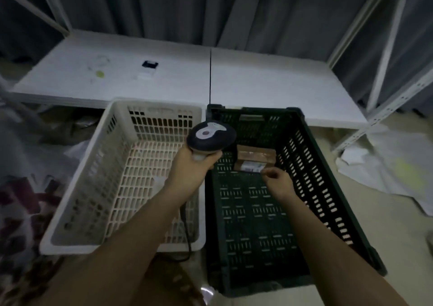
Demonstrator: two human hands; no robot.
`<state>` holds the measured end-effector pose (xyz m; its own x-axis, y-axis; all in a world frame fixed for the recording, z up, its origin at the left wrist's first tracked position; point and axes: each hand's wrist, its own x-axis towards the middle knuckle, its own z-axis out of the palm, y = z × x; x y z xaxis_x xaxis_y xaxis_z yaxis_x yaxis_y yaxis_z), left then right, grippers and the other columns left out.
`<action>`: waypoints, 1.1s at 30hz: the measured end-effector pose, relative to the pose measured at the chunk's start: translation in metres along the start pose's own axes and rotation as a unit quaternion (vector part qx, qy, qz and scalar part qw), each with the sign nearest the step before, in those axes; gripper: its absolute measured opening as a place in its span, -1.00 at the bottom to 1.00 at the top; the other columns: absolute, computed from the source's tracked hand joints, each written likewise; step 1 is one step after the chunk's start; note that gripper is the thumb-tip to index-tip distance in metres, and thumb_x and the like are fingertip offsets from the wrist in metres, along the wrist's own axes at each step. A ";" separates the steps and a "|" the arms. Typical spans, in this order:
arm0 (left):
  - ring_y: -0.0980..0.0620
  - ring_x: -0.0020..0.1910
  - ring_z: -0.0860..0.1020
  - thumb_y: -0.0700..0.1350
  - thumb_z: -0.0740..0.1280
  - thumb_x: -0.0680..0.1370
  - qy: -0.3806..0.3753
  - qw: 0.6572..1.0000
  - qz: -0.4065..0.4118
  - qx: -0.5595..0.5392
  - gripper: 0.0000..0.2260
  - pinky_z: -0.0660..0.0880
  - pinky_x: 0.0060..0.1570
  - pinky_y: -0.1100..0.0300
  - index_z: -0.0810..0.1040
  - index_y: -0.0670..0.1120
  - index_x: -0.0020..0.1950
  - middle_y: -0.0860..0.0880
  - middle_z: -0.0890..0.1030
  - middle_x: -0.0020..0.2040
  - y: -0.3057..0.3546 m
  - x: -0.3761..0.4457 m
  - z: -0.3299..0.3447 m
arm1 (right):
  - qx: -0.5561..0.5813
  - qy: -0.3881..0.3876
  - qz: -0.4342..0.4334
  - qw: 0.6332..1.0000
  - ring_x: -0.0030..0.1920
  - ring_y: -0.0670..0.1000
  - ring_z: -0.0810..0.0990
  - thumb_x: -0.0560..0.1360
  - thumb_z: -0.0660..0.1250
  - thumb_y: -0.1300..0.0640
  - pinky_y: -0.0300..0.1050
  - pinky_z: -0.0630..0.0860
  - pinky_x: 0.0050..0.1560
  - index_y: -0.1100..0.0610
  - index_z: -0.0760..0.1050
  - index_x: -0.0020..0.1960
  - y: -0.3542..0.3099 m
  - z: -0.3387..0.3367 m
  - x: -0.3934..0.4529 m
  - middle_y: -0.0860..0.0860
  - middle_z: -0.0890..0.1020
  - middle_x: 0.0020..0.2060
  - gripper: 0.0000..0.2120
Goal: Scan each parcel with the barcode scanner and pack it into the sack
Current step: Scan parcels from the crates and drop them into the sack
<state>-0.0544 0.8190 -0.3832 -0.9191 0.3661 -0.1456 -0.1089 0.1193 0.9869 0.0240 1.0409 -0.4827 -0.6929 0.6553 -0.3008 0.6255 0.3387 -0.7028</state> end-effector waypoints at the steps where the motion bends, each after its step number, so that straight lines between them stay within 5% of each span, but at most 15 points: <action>1: 0.22 -0.35 0.55 -0.23 0.43 0.49 -0.005 1.000 -0.007 0.013 -0.68 0.47 -0.37 0.44 0.50 -0.10 0.22 0.03 0.61 -0.17 -0.012 0.015 0.003 | -0.031 -0.009 0.003 0.999 -0.03 0.10 0.55 0.56 0.31 0.25 -0.09 0.46 0.02 0.22 0.56 0.02 0.006 0.010 0.017 0.12 0.63 -0.03 -0.92; 5: 0.28 -0.43 0.54 -0.13 0.43 0.50 -0.029 0.997 -0.045 0.055 -0.73 0.45 -0.42 0.42 0.54 -0.09 0.18 0.02 0.62 -0.23 -0.047 0.073 0.011 | -0.137 -0.053 0.001 0.989 -0.07 0.19 0.55 0.57 0.24 0.21 -0.06 0.45 -0.14 0.19 0.53 0.17 0.008 0.053 0.082 0.20 0.63 0.04 -0.79; 9: 0.31 -0.42 0.55 -0.08 0.42 0.51 -0.038 0.993 -0.081 0.076 -0.79 0.50 -0.37 0.40 0.50 0.02 0.12 0.08 0.61 -0.22 -0.082 0.108 0.015 | -0.207 -0.050 -0.048 0.976 0.18 0.25 0.51 0.54 0.28 0.15 0.04 0.48 0.10 0.17 0.46 0.29 0.007 0.095 0.139 0.22 0.55 0.21 -0.67; 13: 0.16 -0.31 0.61 -0.06 0.44 0.49 -0.022 0.992 -0.111 0.060 -0.79 0.56 -0.20 0.17 0.55 0.01 0.11 0.02 0.66 -0.21 -0.105 0.123 0.012 | -0.289 -0.062 -0.058 0.954 0.46 0.27 0.17 0.54 0.31 0.12 0.06 0.18 0.41 0.19 0.15 0.51 0.016 0.113 0.185 0.21 0.21 0.49 -0.39; 17: 0.09 -0.30 0.59 -0.08 0.44 0.49 -0.023 0.992 -0.126 0.010 -0.89 0.58 -0.22 0.19 0.58 0.00 0.00 0.01 0.64 -0.28 -0.107 0.129 0.006 | -0.402 -0.102 -0.037 0.909 0.56 0.19 -0.19 0.52 0.35 0.10 0.10 -0.12 0.53 0.11 -0.18 0.59 0.017 0.114 0.216 0.09 -0.11 0.58 -0.13; 19: 0.11 -0.30 0.58 -0.10 0.43 0.49 -0.029 0.992 -0.123 -0.004 -0.89 0.56 -0.24 0.22 0.59 0.00 0.01 0.01 0.64 -0.28 -0.107 0.130 0.005 | -0.441 -0.122 -0.026 0.889 0.56 0.20 -0.17 0.51 0.37 0.10 0.15 -0.11 0.51 0.11 -0.21 0.59 0.016 0.113 0.219 0.10 -0.09 0.58 -0.10; 23: 0.20 -0.38 0.55 -0.11 0.41 0.51 -0.028 0.992 -0.119 0.010 -0.93 0.49 -0.34 0.38 0.58 -0.09 -0.07 0.01 0.60 -0.33 -0.109 0.128 0.001 | -0.522 -0.098 -0.073 0.844 0.44 0.26 0.20 0.51 0.34 0.14 0.19 0.19 0.44 0.18 0.09 0.50 0.015 0.116 0.203 0.23 0.16 0.45 -0.33; 25: 0.22 -0.40 0.54 -0.10 0.41 0.51 -0.022 0.992 -0.118 0.028 -0.90 0.47 -0.38 0.42 0.58 -0.12 -0.08 0.00 0.59 -0.33 -0.109 0.124 -0.001 | -0.534 -0.141 -0.058 0.832 0.47 0.27 0.14 0.51 0.35 0.05 0.25 0.21 0.42 0.13 0.07 0.53 0.012 0.113 0.186 0.23 0.07 0.48 -0.29; 29: 0.19 -0.39 0.55 -0.09 0.42 0.51 -0.018 0.991 -0.129 0.041 -0.90 0.50 -0.30 0.34 0.57 -0.10 -0.09 0.01 0.59 -0.34 -0.091 0.103 -0.014 | -0.379 -0.151 0.018 0.913 0.51 0.25 0.04 0.34 0.42 -0.26 0.31 0.23 0.40 0.05 0.02 0.55 0.012 0.093 0.139 0.12 -0.01 0.53 -0.03; 33: 0.02 -0.25 0.56 -0.12 0.41 0.51 0.006 0.994 -0.105 0.039 -0.82 0.49 -0.19 0.17 0.57 -0.11 0.09 -0.03 0.60 -0.24 -0.048 0.072 -0.030 | -0.063 -0.050 0.017 0.997 0.31 0.21 0.43 0.38 0.52 -0.03 0.08 0.46 0.24 0.18 0.29 0.43 -0.009 0.054 0.085 0.15 0.43 0.31 -0.26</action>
<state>-0.1270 0.8120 -0.4385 -0.8838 0.3147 -0.3460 -0.2693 0.2624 0.9266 -0.0599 1.0565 -0.5365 -0.6983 0.5997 -0.3908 0.6855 0.4032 -0.6062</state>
